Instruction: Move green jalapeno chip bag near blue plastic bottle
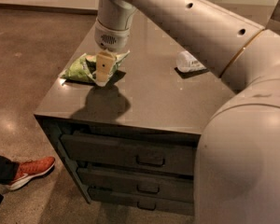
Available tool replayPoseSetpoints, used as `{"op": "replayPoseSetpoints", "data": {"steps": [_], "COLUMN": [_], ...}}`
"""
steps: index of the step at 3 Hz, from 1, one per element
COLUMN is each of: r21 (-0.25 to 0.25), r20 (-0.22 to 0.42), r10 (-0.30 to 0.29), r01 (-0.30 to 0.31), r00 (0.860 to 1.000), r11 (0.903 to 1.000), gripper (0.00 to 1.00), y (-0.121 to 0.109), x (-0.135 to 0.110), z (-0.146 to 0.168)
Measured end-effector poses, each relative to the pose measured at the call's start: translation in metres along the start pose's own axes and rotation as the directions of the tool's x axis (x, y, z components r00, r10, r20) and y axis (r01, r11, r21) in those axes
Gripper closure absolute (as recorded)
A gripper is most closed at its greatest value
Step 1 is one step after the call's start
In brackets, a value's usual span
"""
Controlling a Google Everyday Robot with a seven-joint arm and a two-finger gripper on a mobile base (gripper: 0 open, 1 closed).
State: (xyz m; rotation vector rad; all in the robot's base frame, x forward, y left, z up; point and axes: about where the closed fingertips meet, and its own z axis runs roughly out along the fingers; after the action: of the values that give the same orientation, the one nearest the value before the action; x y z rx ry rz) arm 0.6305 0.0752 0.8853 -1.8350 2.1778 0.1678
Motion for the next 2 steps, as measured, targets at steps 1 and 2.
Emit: {"op": "replayPoseSetpoints", "data": {"steps": [1,2], "r21": [-0.019,-0.007], "r20": [0.007,0.004], "r10": [-0.027,-0.044], "r01": [0.027,0.045], "r00": [1.0,0.999], "r11": [0.9995,0.999], "gripper": [0.51,0.73], "y": [0.0,-0.005], "x": [-0.002,0.008], "z": [0.004,-0.004]}}
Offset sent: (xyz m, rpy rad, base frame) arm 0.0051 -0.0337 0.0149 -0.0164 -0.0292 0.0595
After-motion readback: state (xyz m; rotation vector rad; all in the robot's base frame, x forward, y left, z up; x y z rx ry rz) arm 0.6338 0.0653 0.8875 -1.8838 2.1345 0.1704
